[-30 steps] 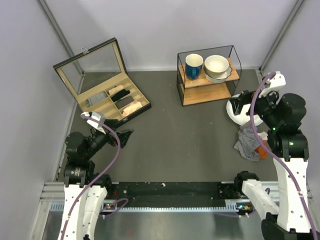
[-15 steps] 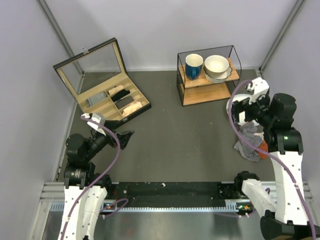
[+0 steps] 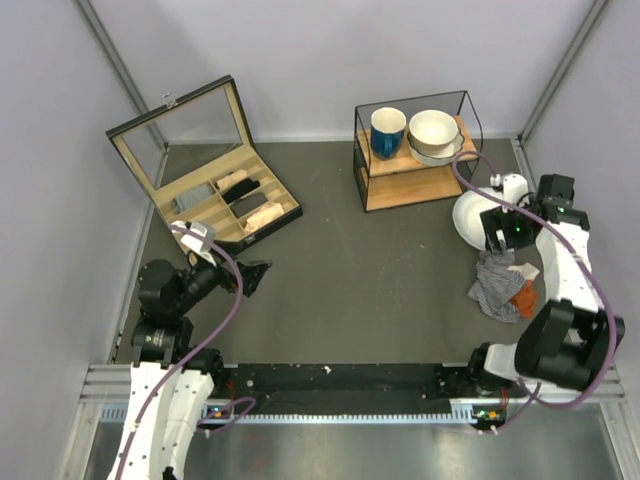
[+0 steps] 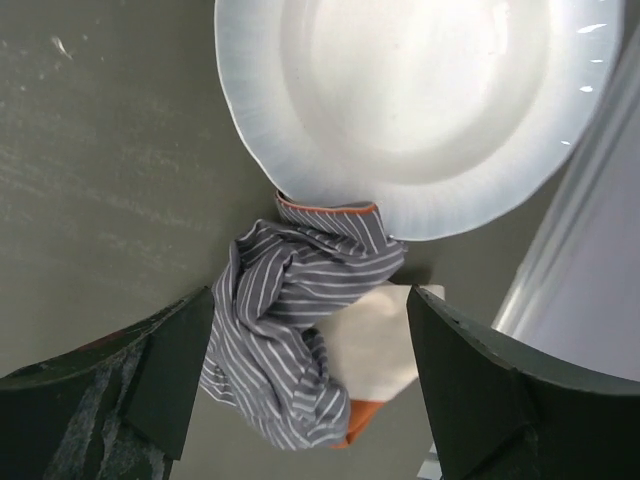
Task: Roll the underwear
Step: Pick up the underwear from the corner of the board.
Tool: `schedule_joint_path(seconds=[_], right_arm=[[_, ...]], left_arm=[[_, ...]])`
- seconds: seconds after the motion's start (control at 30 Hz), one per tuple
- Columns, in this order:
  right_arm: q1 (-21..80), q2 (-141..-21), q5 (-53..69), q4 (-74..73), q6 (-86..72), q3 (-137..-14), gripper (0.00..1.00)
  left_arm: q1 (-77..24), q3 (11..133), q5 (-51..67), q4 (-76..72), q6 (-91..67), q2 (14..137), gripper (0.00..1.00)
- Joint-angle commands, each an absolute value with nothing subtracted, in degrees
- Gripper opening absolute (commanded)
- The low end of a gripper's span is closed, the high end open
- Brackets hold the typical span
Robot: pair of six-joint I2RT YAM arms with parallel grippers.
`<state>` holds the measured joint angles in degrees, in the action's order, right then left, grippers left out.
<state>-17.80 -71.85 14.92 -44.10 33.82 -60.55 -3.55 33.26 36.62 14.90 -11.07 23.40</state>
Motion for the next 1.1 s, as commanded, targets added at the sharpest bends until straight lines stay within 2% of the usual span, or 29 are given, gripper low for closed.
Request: schedule_joint_path(seconds=[0.0,0.27,0.4,0.53,0.63,0.67,0.77,0.87,1.07], right_arm=[[-18.1,-78.6,14.8,-44.8,36.1,-67.6,0.75],[-18.5,-90.1,12.4,-44.7,36.6,-71.3,0.66],[-18.6,-92.5,12.0,-44.6,36.7,-71.9,0.64],[-18.6,-93.5,12.2,-44.6,37.4,-71.4,0.57],[-18.6,-93.6,12.3,-44.6,38.1,-70.7,0.42],[-18.6,-93.3,12.4,-44.6,38.3,-70.3,0.25],[-18.6,-91.1,13.1,-45.2,39.3,-69.5,0.09],[-18.6,-87.6,13.9,-46.1,40.3,-69.3,0.0],[-18.6,-78.8,17.7,-50.3,41.0,-72.8,0.0]], left_arm=[[-4.0,33.2,37.6,11.4,-11.9,24.5,0.99],[-4.2,33.2,37.4,11.3,-11.8,25.8,0.99],[-4.2,33.2,37.3,11.3,-11.8,26.5,0.99],[-4.2,33.3,37.2,11.3,-11.7,27.2,0.99],[-4.1,33.3,37.2,11.3,-11.8,27.3,0.99],[-4.1,33.3,37.1,11.3,-11.8,27.4,0.99],[-4.0,33.4,37.1,11.3,-11.7,27.7,0.99],[-3.7,33.5,36.7,11.3,-11.3,27.9,0.99],[-3.3,33.7,36.6,11.6,-11.3,27.9,0.99]])
